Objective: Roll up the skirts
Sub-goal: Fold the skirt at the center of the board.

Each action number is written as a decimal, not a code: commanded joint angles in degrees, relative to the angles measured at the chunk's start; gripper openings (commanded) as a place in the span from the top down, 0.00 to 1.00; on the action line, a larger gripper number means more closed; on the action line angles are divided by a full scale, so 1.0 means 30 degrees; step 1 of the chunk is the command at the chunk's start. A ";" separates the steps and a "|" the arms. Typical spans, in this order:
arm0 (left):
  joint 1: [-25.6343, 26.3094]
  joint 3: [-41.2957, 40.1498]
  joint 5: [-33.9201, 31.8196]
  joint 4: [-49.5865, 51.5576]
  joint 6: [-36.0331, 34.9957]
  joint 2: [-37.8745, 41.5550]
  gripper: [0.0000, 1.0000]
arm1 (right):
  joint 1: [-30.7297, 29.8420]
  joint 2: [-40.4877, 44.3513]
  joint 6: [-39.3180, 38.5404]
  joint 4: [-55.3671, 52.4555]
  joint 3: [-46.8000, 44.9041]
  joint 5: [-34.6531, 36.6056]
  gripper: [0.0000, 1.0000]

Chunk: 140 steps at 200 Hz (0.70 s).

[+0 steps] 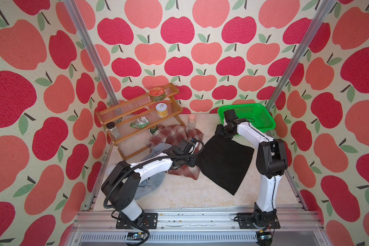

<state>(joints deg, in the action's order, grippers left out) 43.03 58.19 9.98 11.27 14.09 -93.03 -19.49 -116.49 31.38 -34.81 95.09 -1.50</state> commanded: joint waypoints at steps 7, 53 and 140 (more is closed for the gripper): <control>-0.0074 0.0293 0.0005 0.1028 0.0276 -0.0918 0.55 | 0.0313 0.0699 -0.0029 -0.0548 -0.0231 0.0188 0.30; -0.0305 0.0811 -0.0184 0.0502 0.0270 -0.1824 0.55 | 0.0861 0.1941 -0.0082 0.0574 -0.2433 -0.0341 0.30; -0.0796 0.1514 0.0637 -0.1137 -0.1016 -0.0970 0.56 | 0.1397 0.2622 -0.0298 0.1412 -0.3868 -0.1027 0.30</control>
<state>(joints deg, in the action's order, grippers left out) 41.25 59.83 10.37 9.08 13.37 -95.92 -15.59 -110.10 31.31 -31.35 84.40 -3.31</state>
